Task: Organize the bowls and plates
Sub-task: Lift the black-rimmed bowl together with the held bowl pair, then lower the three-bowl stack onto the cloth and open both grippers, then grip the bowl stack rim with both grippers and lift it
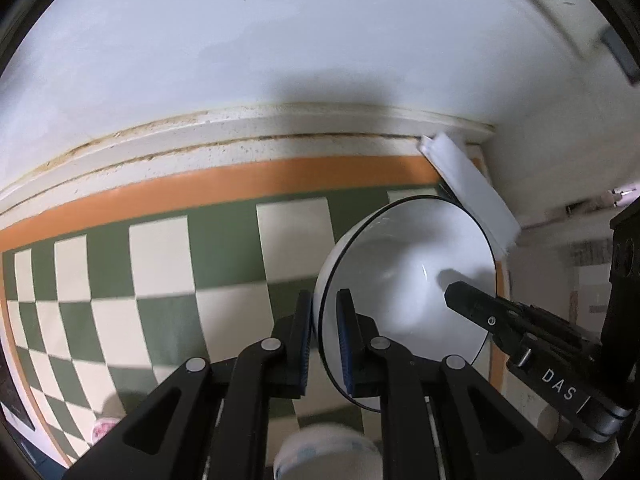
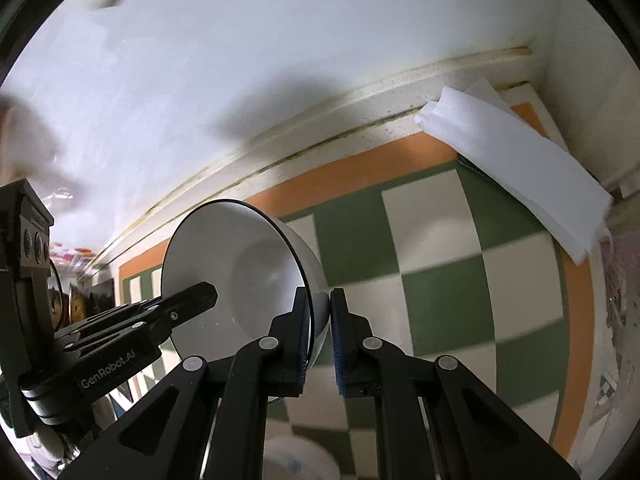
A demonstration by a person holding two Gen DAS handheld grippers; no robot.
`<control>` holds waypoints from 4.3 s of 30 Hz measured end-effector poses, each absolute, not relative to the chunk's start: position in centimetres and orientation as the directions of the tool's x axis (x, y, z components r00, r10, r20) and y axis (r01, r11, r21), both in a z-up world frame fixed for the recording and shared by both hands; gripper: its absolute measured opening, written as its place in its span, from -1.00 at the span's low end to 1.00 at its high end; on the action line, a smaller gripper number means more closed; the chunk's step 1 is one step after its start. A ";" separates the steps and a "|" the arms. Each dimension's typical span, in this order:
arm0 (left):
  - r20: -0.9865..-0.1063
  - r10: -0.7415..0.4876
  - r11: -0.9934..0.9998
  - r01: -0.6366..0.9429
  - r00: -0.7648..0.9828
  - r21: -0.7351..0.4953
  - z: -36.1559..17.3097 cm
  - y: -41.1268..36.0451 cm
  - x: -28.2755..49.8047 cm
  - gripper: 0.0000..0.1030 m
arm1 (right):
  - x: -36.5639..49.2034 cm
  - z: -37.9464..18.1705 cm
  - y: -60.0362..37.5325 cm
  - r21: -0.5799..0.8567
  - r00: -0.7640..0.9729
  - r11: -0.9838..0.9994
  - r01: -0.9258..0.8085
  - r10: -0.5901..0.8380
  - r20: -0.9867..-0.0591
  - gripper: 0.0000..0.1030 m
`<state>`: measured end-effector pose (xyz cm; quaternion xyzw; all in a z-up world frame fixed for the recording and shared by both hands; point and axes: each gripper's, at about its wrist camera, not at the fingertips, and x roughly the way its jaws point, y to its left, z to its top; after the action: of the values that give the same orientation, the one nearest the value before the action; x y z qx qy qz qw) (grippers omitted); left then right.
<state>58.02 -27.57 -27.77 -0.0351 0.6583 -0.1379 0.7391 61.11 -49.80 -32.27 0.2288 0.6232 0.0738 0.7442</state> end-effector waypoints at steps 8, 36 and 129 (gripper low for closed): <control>-0.959 -0.264 0.946 0.224 0.107 -0.236 -24.3 -26.0 51.3 -0.80 | 53.3 -27.9 -48.3 0.428 0.241 0.891 0.153 0.386 -0.890 -0.77; -0.981 -0.190 0.956 0.224 -0.029 -0.192 -30.8 -23.9 40.4 -0.80 | 41.2 -33.7 -44.8 0.418 0.126 0.884 0.210 0.399 -0.908 -0.76; -0.930 -0.298 0.911 0.354 0.214 -0.210 -16.5 -19.6 34.0 0.94 | 32.5 -17.3 -43.7 0.300 0.341 0.938 0.174 0.228 -0.912 0.91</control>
<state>34.03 -19.64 -16.49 0.0239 0.5910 -0.2095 0.7786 32.55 -43.70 -17.26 0.1750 0.5738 0.0170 0.7999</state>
